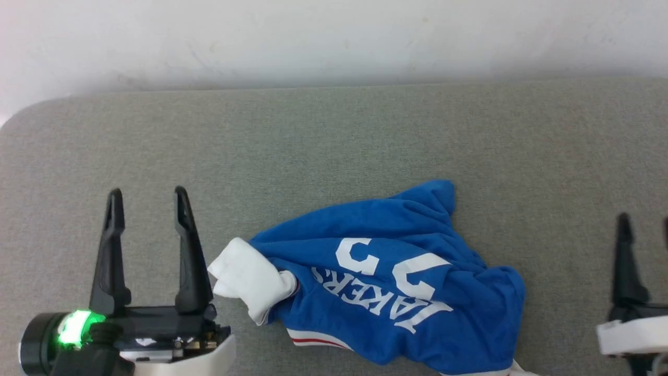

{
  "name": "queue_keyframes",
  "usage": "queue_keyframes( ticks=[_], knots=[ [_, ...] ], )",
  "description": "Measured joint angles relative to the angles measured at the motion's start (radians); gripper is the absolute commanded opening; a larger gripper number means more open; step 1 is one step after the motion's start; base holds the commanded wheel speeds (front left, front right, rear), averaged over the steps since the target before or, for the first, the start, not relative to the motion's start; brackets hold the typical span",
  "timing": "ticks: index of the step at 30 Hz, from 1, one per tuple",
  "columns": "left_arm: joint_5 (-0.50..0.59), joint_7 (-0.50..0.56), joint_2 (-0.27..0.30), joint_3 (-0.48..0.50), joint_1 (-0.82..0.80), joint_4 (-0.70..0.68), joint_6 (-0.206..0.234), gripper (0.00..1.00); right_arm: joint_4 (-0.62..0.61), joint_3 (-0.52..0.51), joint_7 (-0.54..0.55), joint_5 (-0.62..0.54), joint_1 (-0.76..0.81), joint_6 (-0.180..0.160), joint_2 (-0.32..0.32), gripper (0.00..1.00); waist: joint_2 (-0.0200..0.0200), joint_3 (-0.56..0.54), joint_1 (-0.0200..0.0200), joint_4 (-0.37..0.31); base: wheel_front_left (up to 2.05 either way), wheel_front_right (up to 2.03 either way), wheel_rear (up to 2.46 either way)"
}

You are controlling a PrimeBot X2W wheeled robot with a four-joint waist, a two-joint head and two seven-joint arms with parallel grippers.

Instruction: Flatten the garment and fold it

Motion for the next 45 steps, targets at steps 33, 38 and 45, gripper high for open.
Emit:
queue_keyframes(
  ticks=[33,38,45],
  knots=[
    [-0.049,0.0,-0.048,-0.069,-0.068,0.097,-0.035,1.0,0.401,0.34,0.798,-0.006,-0.525,0.0,-0.16,0.0,0.0,0.139,0.0003,0.195,0.0,0.0,0.0],
    [-0.065,0.0,-0.048,-0.079,-0.074,0.097,-0.032,1.0,0.321,0.34,0.76,-0.012,-0.728,0.0,-0.274,0.0,0.0,0.138,0.0001,0.193,0.0,0.0,0.0],
    [-0.09,0.0,-0.049,-0.113,-0.106,0.104,-0.02,1.0,0.323,0.489,0.706,-0.048,-1.019,0.0,-0.47,0.0,0.0,0.178,0.0002,0.21,0.0,0.0,0.0]
  ],
)
